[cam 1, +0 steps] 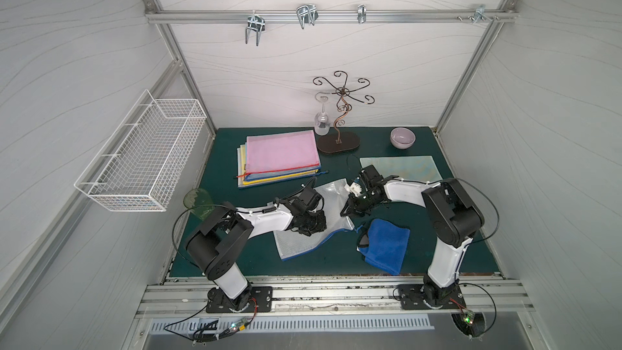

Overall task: Wipe the document bag
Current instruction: Pick up the document bag from the center of the board, then place the document bag.

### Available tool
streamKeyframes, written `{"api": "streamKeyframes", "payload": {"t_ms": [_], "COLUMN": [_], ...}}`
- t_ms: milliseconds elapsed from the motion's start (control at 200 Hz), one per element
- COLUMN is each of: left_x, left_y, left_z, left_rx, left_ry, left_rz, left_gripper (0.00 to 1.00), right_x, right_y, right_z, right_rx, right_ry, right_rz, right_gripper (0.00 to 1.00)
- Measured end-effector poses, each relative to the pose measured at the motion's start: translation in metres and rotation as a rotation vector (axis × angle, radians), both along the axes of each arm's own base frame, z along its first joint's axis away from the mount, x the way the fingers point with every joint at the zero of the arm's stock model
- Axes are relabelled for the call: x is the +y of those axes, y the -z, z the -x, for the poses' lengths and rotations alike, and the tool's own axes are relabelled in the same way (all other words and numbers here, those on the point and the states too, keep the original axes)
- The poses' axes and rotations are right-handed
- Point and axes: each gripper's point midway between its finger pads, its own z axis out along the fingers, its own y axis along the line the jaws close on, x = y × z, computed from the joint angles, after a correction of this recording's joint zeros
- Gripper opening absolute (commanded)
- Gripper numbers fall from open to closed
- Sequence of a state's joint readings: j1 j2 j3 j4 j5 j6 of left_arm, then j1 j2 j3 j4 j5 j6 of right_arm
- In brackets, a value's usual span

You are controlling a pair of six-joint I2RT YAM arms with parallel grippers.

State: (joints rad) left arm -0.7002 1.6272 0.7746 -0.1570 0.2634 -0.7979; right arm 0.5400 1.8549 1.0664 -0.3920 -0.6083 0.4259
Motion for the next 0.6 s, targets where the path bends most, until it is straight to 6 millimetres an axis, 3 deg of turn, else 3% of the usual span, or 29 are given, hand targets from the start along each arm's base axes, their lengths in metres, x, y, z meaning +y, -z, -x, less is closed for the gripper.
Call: {"api": "streamKeyframes", "payload": {"t_ms": [80, 155, 260, 355, 455, 600], "left_x": [0.007, 0.017, 0.028, 0.035, 0.044, 0.055], "left_y": [-0.002, -0.01, -0.038, -0.067, -0.09, -0.101], "left_z": [0.0, 0.0, -0.007, -0.013, -0.017, -0.013], "left_rx": [-0.01, -0.024, -0.091, -0.157, -0.212, -0.227], "left_ry": [-0.017, -0.038, -0.06, -0.08, -0.1, -0.114], "left_rz": [-0.015, -0.027, -0.01, 0.019, 0.04, 0.033], "left_gripper": [0.27, 0.29, 0.31, 0.32, 0.32, 0.32], "right_x": [0.002, 0.001, -0.008, -0.036, -0.08, -0.141], "right_y": [-0.014, -0.04, -0.089, -0.119, -0.12, -0.09], "right_z": [-0.008, -0.025, -0.057, -0.086, -0.103, -0.118], "right_rx": [-0.028, -0.099, -0.231, -0.328, -0.368, -0.344], "right_ry": [-0.003, 0.005, 0.03, 0.075, 0.107, 0.095], "right_rz": [0.027, 0.063, 0.116, 0.218, 0.38, 0.601], "right_gripper": [0.0, 0.0, 0.0, 0.0, 0.0, 0.0]}}
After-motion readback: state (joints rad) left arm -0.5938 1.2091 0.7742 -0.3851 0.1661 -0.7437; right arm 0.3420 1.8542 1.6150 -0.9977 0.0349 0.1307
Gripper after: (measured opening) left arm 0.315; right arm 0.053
